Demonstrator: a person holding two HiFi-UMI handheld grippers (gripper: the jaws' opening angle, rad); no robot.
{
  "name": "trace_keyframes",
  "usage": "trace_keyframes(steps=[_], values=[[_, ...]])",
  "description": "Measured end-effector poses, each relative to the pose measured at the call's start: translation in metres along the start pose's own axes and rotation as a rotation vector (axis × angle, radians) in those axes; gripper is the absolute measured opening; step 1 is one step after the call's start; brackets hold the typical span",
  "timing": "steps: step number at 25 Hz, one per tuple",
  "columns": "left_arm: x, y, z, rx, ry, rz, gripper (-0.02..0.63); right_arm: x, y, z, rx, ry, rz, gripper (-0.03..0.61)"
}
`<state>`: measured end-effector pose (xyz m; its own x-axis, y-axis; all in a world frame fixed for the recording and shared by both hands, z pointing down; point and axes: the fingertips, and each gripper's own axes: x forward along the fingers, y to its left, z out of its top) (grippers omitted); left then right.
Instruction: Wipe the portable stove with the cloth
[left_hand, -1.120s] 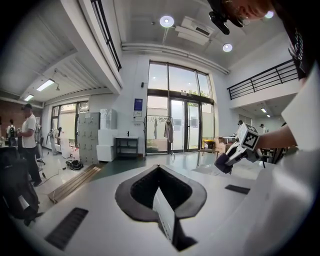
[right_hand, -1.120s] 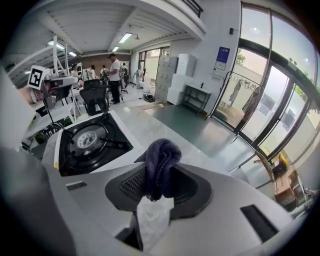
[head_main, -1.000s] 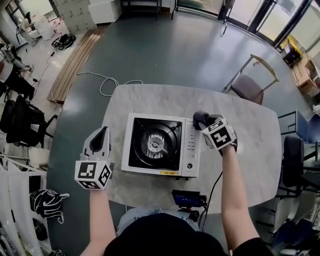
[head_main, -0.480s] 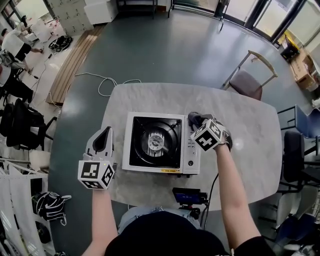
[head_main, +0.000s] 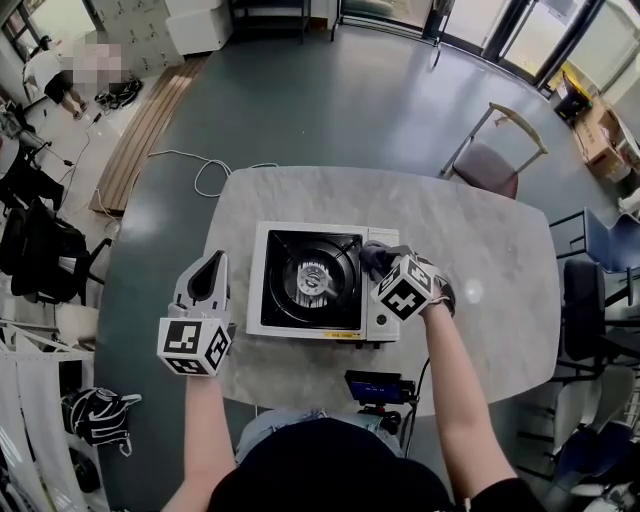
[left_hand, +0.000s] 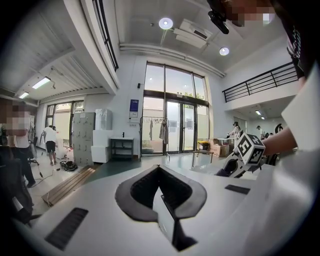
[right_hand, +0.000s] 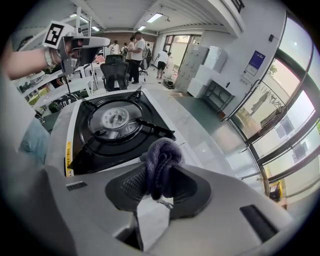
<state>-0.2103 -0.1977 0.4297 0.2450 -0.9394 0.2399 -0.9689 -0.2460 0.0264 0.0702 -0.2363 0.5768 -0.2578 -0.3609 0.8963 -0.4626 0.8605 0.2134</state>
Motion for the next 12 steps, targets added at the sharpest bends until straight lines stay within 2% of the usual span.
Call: trace_keyframes(steps=[4,9,12], values=[[-0.002,-0.003,0.002,-0.003,-0.011,-0.007,0.011,-0.008,0.024,-0.005,0.002,-0.005,0.011,0.121],[-0.004,-0.004,0.002,-0.007,-0.022,-0.015,0.011,-0.020,0.052,-0.013,0.085,-0.042,0.088,0.121],[-0.003,-0.005,0.003,-0.009,-0.024,-0.019,0.011,-0.026,0.063,-0.017,0.067,-0.043,0.119,0.121]])
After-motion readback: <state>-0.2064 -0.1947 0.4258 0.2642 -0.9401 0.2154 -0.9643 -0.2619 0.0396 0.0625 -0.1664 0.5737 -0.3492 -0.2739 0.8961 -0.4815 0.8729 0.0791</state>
